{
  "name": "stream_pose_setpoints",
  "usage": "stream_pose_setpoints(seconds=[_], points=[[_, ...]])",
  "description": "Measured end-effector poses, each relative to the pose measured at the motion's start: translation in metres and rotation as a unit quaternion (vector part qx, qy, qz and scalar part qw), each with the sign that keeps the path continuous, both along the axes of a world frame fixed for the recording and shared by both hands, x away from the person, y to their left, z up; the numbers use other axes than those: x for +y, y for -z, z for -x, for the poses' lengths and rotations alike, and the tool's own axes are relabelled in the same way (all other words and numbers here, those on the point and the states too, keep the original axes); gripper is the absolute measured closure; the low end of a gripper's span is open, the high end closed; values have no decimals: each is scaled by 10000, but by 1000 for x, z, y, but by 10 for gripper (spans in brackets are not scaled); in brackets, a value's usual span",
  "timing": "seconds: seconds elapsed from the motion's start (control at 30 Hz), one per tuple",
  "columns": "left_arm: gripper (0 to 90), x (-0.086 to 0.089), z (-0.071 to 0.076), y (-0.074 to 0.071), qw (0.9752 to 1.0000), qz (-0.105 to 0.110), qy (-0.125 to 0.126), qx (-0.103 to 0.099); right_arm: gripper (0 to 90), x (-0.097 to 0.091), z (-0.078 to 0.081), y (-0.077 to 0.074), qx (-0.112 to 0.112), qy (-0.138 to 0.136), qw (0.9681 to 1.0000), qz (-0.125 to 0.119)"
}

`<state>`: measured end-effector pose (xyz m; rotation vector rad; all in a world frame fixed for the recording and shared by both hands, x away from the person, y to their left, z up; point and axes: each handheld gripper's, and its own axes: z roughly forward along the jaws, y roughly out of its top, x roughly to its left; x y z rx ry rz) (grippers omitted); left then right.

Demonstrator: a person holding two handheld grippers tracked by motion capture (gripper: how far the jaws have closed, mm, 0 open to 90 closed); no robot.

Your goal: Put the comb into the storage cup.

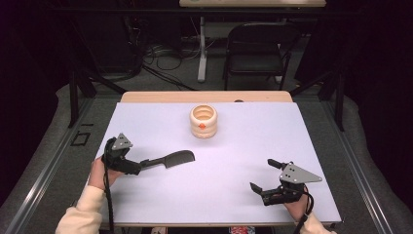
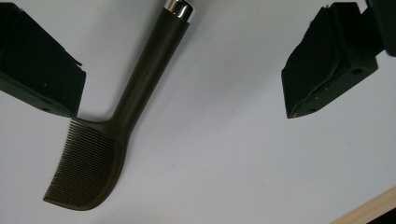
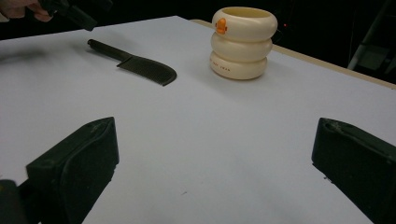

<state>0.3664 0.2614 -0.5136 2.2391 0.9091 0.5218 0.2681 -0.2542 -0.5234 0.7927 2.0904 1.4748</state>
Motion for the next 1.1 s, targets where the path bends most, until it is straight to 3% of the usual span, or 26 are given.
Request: stream_pose_setpoints(seconds=[0.3,0.5,0.6,0.8,0.97,1.07,1.1], points=[[0,-10,-2,-3,9986,-422,302,70,0,0,-1,0,2,6,10000,4],[0,-20,-5,-4,9953,-779,548,169,0,0,-1,0,-1,-9,10000,5],[0,-26,-7,-2,9924,-1002,673,224,0,1,-1,1,19,-14,10000,3],[0,-37,-11,-1,9886,-1218,820,321,0,0,-1,0,3,-25,10000,1],[6,-45,-15,-2,9835,-1447,991,447,0,1,0,0,30,-37,10000,-9],[44,-50,-17,-2,9800,-1579,1100,510,0,1,0,0,29,-46,10000,-9],[110,-51,-18,-2,9786,-1643,1124,518,0,1,0,0,29,-50,10000,-7]])
